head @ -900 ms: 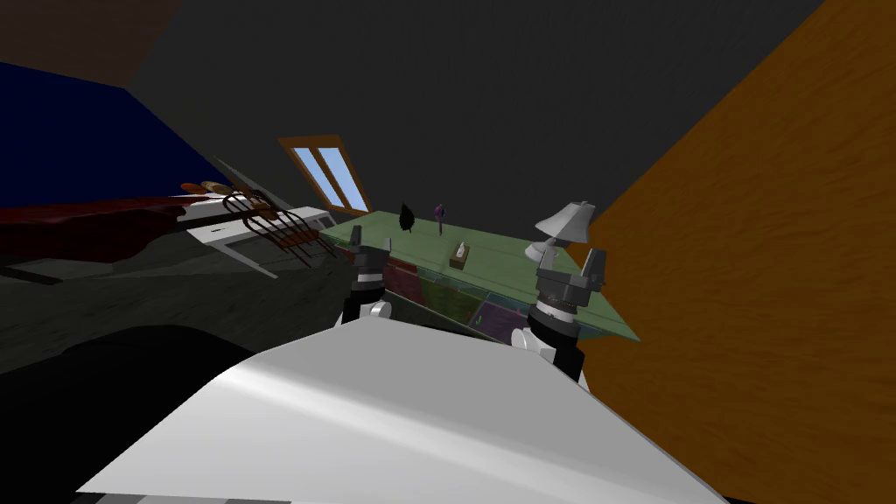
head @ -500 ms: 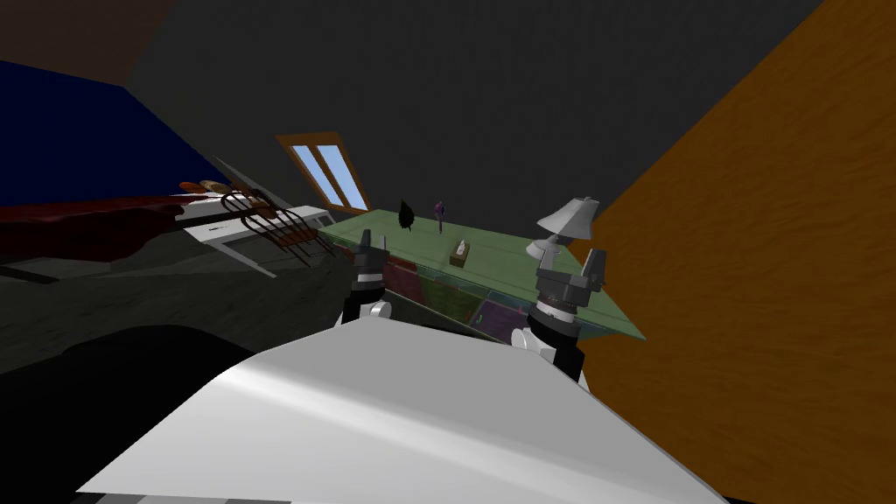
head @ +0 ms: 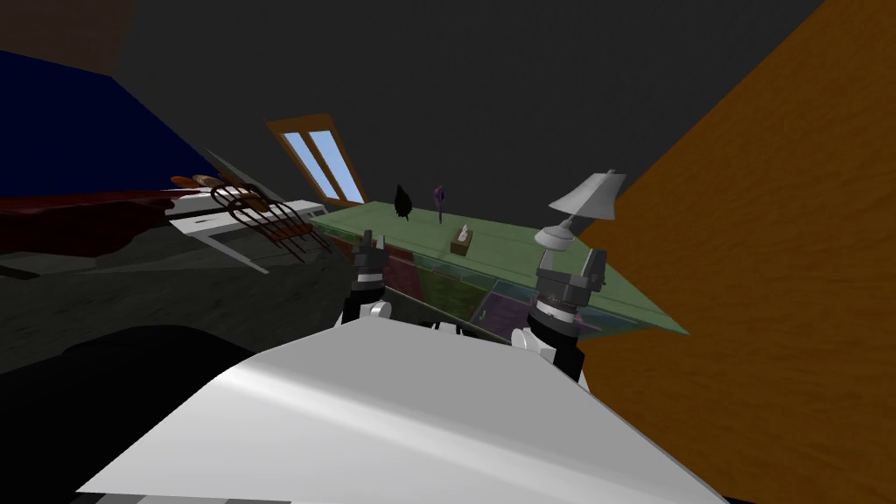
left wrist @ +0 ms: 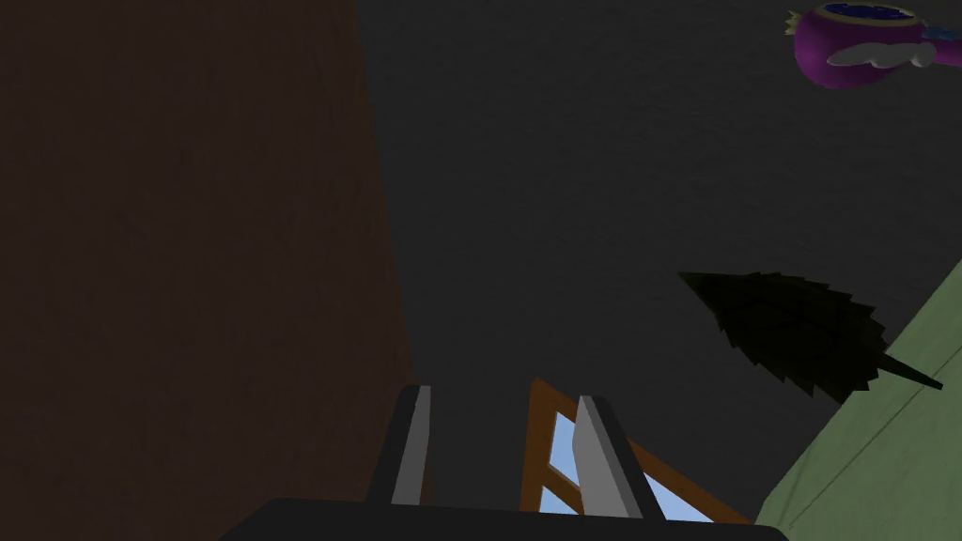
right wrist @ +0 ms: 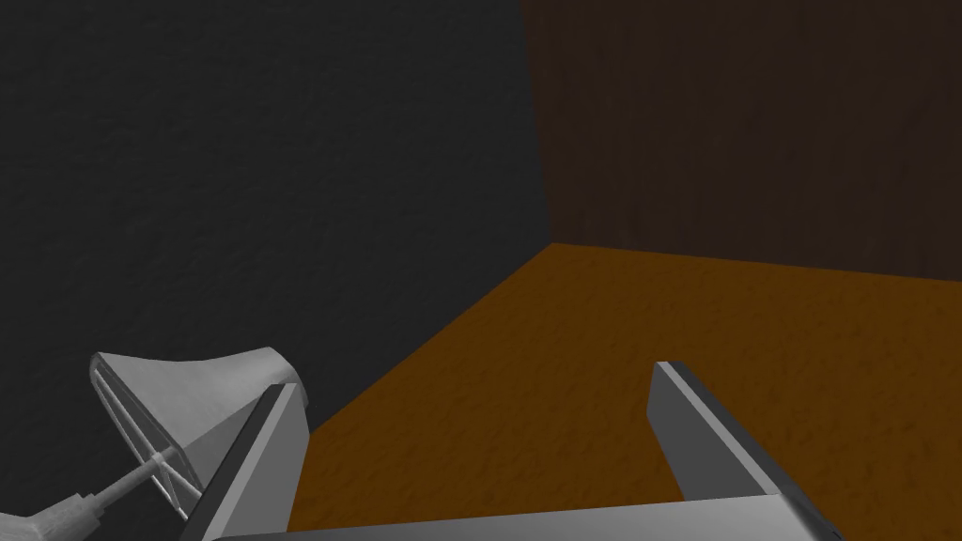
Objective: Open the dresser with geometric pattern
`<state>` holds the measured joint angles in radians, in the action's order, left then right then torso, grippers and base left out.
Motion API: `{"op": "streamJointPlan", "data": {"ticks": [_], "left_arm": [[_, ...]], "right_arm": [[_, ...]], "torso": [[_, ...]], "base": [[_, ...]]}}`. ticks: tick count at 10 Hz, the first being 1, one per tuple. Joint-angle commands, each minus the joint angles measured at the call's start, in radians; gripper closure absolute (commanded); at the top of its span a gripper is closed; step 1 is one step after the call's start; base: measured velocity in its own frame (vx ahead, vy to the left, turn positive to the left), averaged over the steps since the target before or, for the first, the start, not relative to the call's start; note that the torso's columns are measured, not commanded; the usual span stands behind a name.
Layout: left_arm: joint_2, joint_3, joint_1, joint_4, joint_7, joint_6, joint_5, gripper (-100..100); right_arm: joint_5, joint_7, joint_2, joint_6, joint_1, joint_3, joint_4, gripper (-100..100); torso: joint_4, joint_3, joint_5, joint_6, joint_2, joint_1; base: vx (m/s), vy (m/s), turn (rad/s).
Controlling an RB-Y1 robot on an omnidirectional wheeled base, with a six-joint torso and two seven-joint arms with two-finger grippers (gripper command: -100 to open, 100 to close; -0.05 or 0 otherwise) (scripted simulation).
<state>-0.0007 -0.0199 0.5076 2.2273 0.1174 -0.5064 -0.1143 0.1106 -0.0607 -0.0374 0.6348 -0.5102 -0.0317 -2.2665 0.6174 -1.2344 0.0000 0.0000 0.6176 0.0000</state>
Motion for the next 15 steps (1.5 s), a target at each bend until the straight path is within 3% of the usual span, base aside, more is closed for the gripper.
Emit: {"op": "streamJointPlan", "data": {"ticks": [1, 3, 6, 15], "left_arm": [[0.032, 0.002, -0.003, -0.008, 0.0, 0.003, 0.001, -100], [0.074, 0.007, -0.008, -0.024, -0.001, 0.01, 0.004, -100], [0.13, 0.024, -0.028, -0.085, -0.004, 0.035, 0.015, -100], [0.114, 0.075, -0.086, -0.264, -0.011, 0.109, 0.045, -100]], "right_arm": [[0.0, 0.0, 0.0, 0.0, 0.0, 0.0, 0.0, 0], [0.0, 0.0, 0.0, 0.0, 0.0, 0.0, 0.0, 0], [0.0, 0.0, 0.0, 0.0, 0.0, 0.0, 0.001, 0], [0.0, 0.0, 0.0, 0.0, 0.0, 0.0, 0.001, 0]], "torso": [[0.074, -0.148, 0.0, 0.0, 0.074, 0.0], [0.117, -0.236, 0.0, 0.0, 0.117, 0.0], [0.121, -0.241, 0.0, 0.0, 0.121, 0.0], [0.121, -0.242, 0.0, 0.0, 0.12, 0.0]], "base": [[0.002, -0.002, -0.016], [-0.008, -0.004, -0.025], [-0.018, -0.013, -0.056], [-0.021, -0.016, -0.06]]}}
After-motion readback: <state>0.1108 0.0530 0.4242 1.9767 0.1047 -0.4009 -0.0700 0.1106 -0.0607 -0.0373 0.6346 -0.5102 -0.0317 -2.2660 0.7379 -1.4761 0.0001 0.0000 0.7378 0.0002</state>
